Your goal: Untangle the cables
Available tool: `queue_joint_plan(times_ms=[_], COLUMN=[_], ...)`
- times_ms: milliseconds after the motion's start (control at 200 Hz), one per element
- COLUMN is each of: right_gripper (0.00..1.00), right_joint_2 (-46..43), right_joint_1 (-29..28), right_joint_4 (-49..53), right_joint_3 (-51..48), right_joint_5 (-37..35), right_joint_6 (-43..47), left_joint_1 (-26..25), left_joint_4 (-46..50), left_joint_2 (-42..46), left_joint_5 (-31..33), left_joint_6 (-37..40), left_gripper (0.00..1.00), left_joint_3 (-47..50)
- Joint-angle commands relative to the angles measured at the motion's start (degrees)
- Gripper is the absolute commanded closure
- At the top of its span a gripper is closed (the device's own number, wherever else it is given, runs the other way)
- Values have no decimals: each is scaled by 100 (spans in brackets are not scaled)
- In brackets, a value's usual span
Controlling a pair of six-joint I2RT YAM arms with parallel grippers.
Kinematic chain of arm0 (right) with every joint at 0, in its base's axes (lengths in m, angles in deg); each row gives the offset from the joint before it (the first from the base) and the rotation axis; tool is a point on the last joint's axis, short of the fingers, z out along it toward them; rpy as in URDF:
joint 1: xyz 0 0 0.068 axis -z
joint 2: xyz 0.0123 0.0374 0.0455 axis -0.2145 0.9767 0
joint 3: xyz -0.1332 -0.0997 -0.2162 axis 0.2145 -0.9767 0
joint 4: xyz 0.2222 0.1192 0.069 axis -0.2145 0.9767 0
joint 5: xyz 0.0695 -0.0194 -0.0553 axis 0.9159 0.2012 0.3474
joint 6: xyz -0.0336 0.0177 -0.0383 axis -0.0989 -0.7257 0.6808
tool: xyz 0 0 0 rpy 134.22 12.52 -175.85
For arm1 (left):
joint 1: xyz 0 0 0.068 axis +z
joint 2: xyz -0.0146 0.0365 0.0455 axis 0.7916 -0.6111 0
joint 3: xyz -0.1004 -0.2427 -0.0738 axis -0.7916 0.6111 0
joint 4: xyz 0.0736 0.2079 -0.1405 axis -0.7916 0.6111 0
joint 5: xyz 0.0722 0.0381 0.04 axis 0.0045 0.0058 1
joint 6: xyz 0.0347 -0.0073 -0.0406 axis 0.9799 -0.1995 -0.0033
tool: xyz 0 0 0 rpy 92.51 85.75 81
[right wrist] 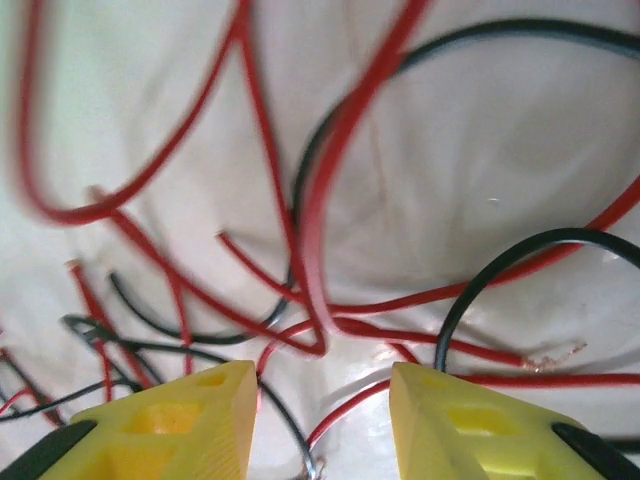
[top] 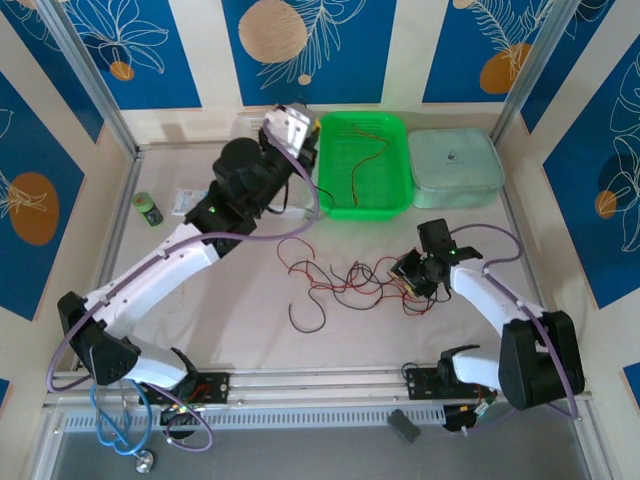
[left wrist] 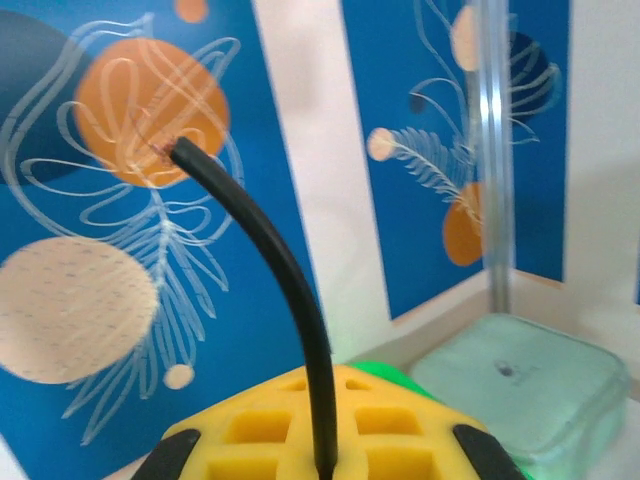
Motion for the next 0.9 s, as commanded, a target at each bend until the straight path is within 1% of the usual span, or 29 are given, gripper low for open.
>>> queue_joint_plan(times_ms=[0, 215, 395, 550, 740, 890], right_gripper=[54, 50, 50, 49, 49, 48], right_joint_2=[-341, -765, -989, -1243, -1527, -1519], right_joint_1=[17, -21, -93, -174, -245, -347], right_joint_4=[479, 778, 975, 1137, 1349, 1378], right_joint_3=[234, 484, 592, 571, 519, 591], right_joint_5=[135, 324, 420, 415, 360, 390], right_joint_6=[256, 389, 472, 483, 465, 562], left_joint_1=[338, 1022, 1604, 2036, 2343, 2355], left_joint_4=[257, 156, -124, -188, -178, -139], left_joint_2=[-254, -904, -1710, -2463, -3071, -3357], left_joint_5=[-252, -444, -420, -391, -465, -539], left_joint_6=[-80, -99, 75, -151, -702, -924], left_gripper=[100, 100, 100, 100, 100, 100], left_joint_3=[-399, -840, -1088, -1281, -1229, -1040])
